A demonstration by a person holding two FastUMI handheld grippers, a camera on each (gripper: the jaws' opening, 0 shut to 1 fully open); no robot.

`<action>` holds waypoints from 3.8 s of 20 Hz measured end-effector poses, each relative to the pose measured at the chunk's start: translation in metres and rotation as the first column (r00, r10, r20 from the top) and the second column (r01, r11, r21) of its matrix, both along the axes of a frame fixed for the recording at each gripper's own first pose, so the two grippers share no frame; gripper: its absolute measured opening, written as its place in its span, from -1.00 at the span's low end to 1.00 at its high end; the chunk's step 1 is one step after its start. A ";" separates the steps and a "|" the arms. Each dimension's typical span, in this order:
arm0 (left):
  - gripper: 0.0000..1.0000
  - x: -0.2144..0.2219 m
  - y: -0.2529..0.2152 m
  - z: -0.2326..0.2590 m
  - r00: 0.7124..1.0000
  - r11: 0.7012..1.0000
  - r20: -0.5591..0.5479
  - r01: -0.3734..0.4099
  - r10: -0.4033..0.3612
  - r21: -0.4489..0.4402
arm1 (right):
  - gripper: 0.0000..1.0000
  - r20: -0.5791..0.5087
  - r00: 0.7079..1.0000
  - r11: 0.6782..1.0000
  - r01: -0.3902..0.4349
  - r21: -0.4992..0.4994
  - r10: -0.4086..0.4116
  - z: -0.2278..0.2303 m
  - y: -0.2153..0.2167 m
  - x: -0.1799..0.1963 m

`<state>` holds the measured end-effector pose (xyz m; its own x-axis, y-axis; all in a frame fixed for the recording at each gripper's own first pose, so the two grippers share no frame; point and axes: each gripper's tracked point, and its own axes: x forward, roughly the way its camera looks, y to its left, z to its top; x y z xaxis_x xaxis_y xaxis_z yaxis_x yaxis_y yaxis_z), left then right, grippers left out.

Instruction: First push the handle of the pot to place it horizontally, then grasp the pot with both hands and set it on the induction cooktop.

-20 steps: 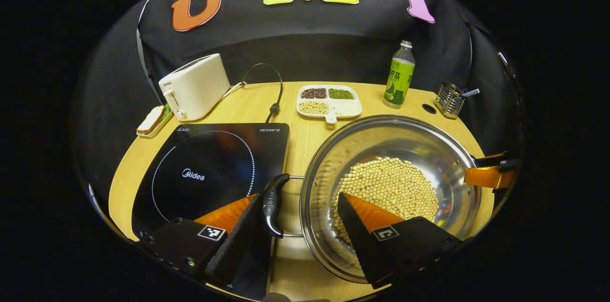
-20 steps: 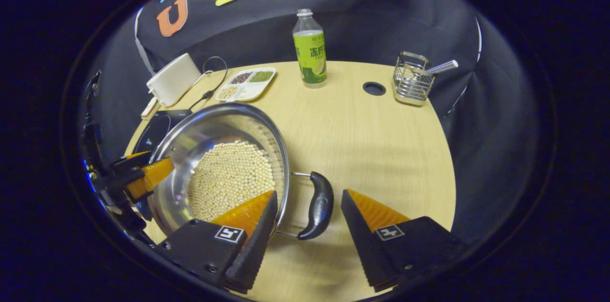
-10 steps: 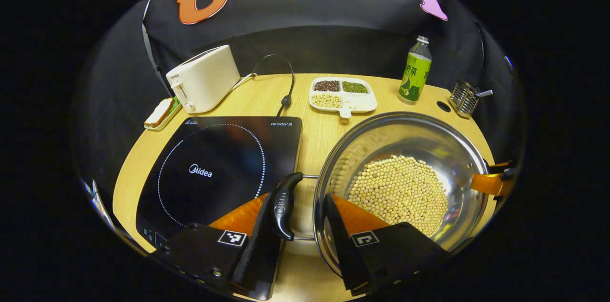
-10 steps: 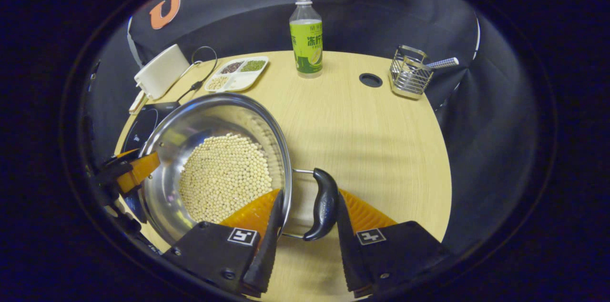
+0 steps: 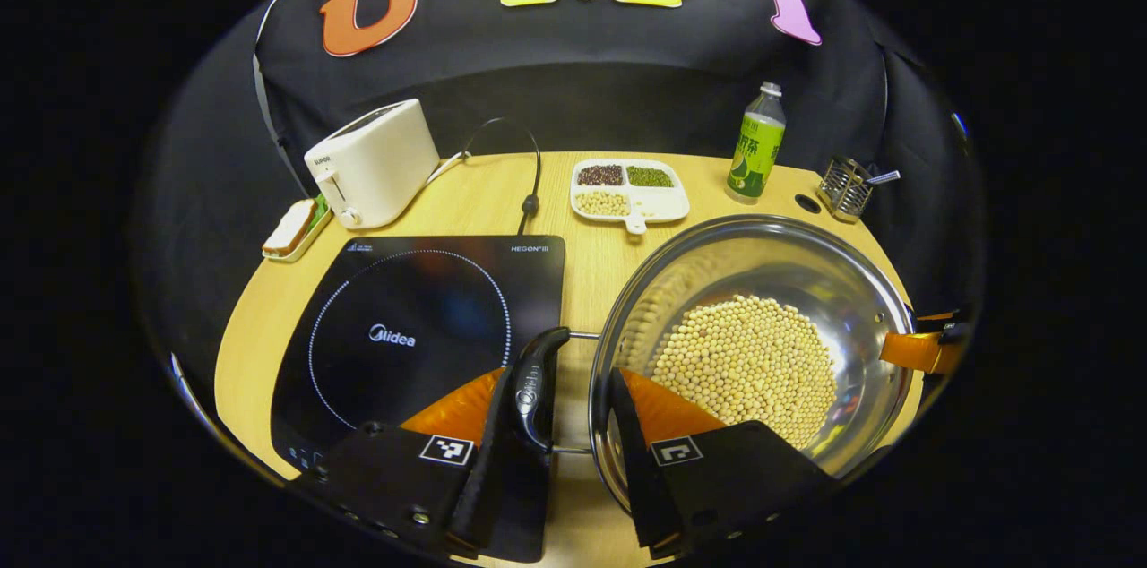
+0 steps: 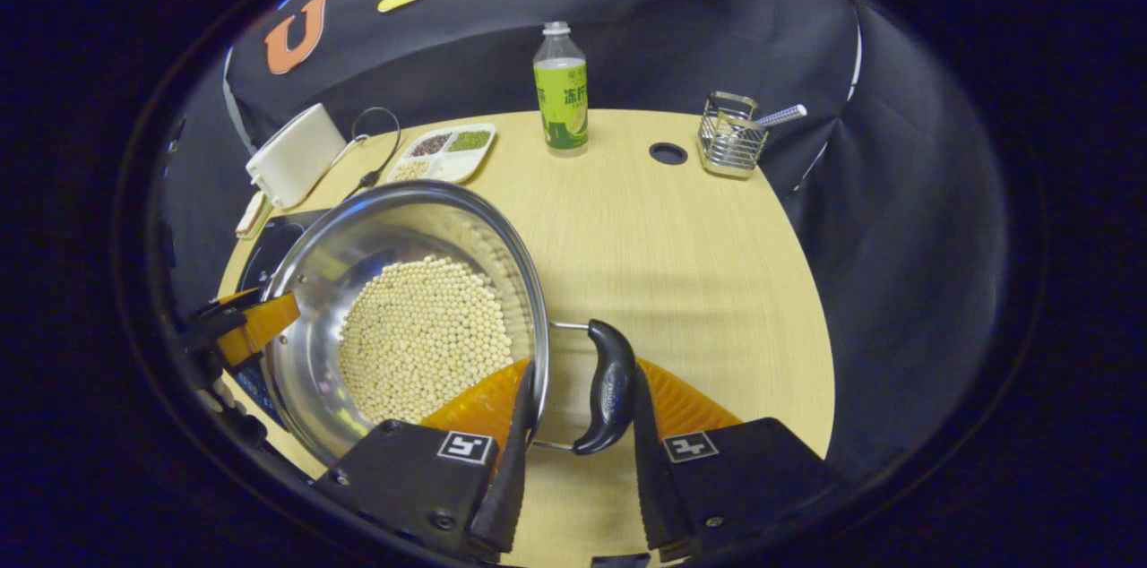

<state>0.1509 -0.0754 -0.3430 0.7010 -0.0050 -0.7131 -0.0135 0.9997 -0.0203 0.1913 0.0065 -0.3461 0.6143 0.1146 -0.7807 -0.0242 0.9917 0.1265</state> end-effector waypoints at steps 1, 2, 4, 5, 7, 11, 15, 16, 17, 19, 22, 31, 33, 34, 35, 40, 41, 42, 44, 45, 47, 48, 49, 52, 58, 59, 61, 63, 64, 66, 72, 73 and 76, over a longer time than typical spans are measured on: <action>0.14 -0.002 0.008 0.005 1.000 1.000 0.008 0.007 -0.007 0.004 | 0.05 0.003 1.000 1.000 0.005 0.003 -0.005 0.005 0.008 -0.005; 0.14 -0.003 0.016 0.009 1.000 1.000 0.016 0.014 -0.014 0.006 | 0.07 0.007 1.000 1.000 0.011 0.007 -0.011 0.010 0.016 -0.008; 0.13 -0.009 0.035 0.016 1.000 1.000 0.022 0.017 -0.017 0.007 | 0.05 0.019 1.000 1.000 0.015 0.013 -0.015 0.018 0.036 -0.016; 0.14 -0.011 0.046 0.020 0.999 1.000 0.029 0.019 -0.020 0.011 | 0.05 0.023 1.000 1.000 0.012 0.014 -0.013 0.022 0.047 -0.020; 0.14 -0.017 0.069 0.023 0.999 1.000 0.031 0.014 -0.014 0.016 | 0.05 0.028 1.000 1.000 0.009 0.019 -0.009 0.028 0.070 -0.026; 0.13 -0.028 0.113 0.026 1.000 1.000 0.029 0.000 -0.001 0.023 | 0.05 0.031 1.000 1.000 -0.005 0.023 0.004 0.034 0.115 -0.033; 0.13 -0.032 0.155 0.026 1.000 0.999 0.024 -0.015 0.015 0.029 | 0.05 0.028 0.999 0.999 -0.026 0.023 0.025 0.036 0.158 -0.033; 0.13 -0.033 0.163 0.026 1.000 0.999 0.019 -0.018 0.018 0.029 | 0.05 0.027 0.999 0.999 -0.027 0.023 0.027 0.037 0.167 -0.033; 0.14 -0.034 0.172 0.025 1.000 0.999 0.018 -0.022 0.022 0.029 | 0.05 0.026 0.999 0.999 -0.031 0.023 0.031 0.037 0.175 -0.032; 0.13 -0.034 0.188 0.024 0.999 0.999 0.015 -0.029 0.029 0.031 | 0.05 0.023 0.999 0.999 -0.039 0.021 0.039 0.038 0.193 -0.031; 0.13 -0.031 0.209 0.020 1.000 0.999 0.010 -0.028 0.028 0.034 | 0.05 0.011 0.999 0.999 -0.041 0.027 0.041 0.036 0.215 -0.029; 0.14 -0.007 0.262 0.011 1.000 0.999 -0.003 -0.024 0.024 0.044 | 0.05 -0.006 0.999 0.999 -0.032 0.029 0.032 0.038 0.270 -0.008; 0.13 0.000 0.266 0.009 1.000 0.999 -0.004 -0.023 0.023 0.042 | 0.05 -0.006 1.000 0.999 -0.029 0.027 0.029 0.038 0.275 -0.002; 0.14 0.002 0.268 0.009 1.000 0.999 -0.003 -0.021 0.021 0.042 | 0.05 -0.012 1.000 0.999 -0.024 0.030 0.025 0.038 0.277 0.000; 0.14 0.003 0.270 0.006 1.000 0.999 -0.006 -0.019 0.019 0.042 | 0.05 -0.014 1.000 0.999 -0.021 0.031 0.021 0.037 0.278 0.001; 0.13 0.010 0.272 -0.001 1.000 1.000 0.002 -0.007 0.007 0.030 | 0.05 0.000 1.000 0.999 -0.019 0.028 0.019 0.039 0.279 0.007; 0.14 0.009 0.272 -0.004 1.000 1.000 -0.009 -0.002 0.002 0.031 | 0.07 0.003 1.000 0.999 -0.010 0.040 0.010 0.038 0.280 0.006; 0.14 0.012 0.271 -0.002 1.000 0.999 0.007 0.005 -0.005 0.031 | 0.07 0.008 1.000 0.999 -0.002 0.042 0.001 0.038 0.279 0.007; -0.07 0.013 0.271 -0.002 1.000 0.999 0.018 0.011 -0.012 0.037 | 0.07 0.024 1.000 1.000 0.006 0.029 -0.007 0.038 0.278 0.006; 0.14 0.014 0.271 -0.002 1.000 0.999 0.024 0.013 -0.014 0.043 | 0.07 0.032 0.999 1.000 0.005 0.023 -0.006 0.038 0.279 0.005; 0.19 0.014 0.272 -0.002 0.999 0.998 0.034 0.024 -0.026 0.066 | 0.08 0.038 0.999 0.999 0.011 0.032 -0.012 0.037 0.279 0.005; 0.18 0.013 0.272 -0.003 0.999 0.997 0.031 0.027 -0.029 0.076 | 0.08 0.039 0.999 0.999 0.011 0.033 -0.012 0.038 0.279 0.005; 0.22 0.015 0.272 -0.003 0.999 0.996 0.036 0.027 -0.030 0.084 | 0.08 0.041 0.999 0.999 0.007 0.033 -0.008 0.037 0.278 0.006; 0.31 0.017 0.270 -0.004 0.998 0.996 0.061 0.018 -0.023 0.085 | 0.18 0.053 0.999 0.999 -0.003 0.050 0.001 0.039 0.279 0.006; 0.94 0.015 0.280 0.014 0.984 0.996 0.172 -0.063 0.051 0.066 | 0.70 0.205 0.979 1.000 -0.010 0.028 0.004 0.051 0.268 0.008; 0.94 0.011 0.278 0.018 0.982 0.996 0.179 -0.066 0.055 0.056 | 0.70 0.218 0.976 1.000 -0.021 0.021 0.016 0.050 0.267 0.008; 0.94 0.007 0.278 0.023 0.979 0.996 0.194 -0.067 0.055 0.053 | 0.80 0.226 0.974 0.999 -0.030 0.021 0.025 0.052 0.264 0.007; 0.94 0.004 0.275 0.029 0.978 0.996 0.200 -0.073 0.061 0.052 | 0.89 0.233 0.972 0.999 -0.031 0.028 0.024 0.055 0.263 0.006; 0.94 0.002 0.274 0.034 0.976 0.996 0.208 -0.074 0.061 0.051 | 0.93 0.237 0.971 0.999 -0.036 0.026 0.028 0.056 0.263 0.004; 0.94 -0.002 0.269 0.044 0.971 0.996 0.231 -0.075 0.060 0.058 | 0.93 0.258 0.965 0.999 -0.046 0.018 0.039 0.063 0.260 0.002; 0.93 -0.019 0.235 0.101 0.946 0.996 0.325 -0.044 0.018 0.074 | 0.87 0.378 0.922 0.997 -0.073 -0.028 0.079 0.111 0.233 -0.017; 0.94 -0.023 0.226 0.115 0.937 0.996 0.348 -0.044 0.017 0.071 | 0.93 0.412 0.907 0.996 -0.083 -0.016 0.082 0.126 0.228 -0.024; 0.94 -0.047 0.193 0.169 0.902 0.998 0.432 -0.045 0.019 0.051 | 0.86 0.508 0.856 0.996 -0.090 -0.028 0.091 0.173 0.191 -0.051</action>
<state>0.1035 0.1178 -0.1743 0.9391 0.0547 -0.3394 -0.0485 0.9985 0.0268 0.1400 0.1973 -0.1727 0.9128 0.1873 -0.3630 -0.1740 0.9823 0.0693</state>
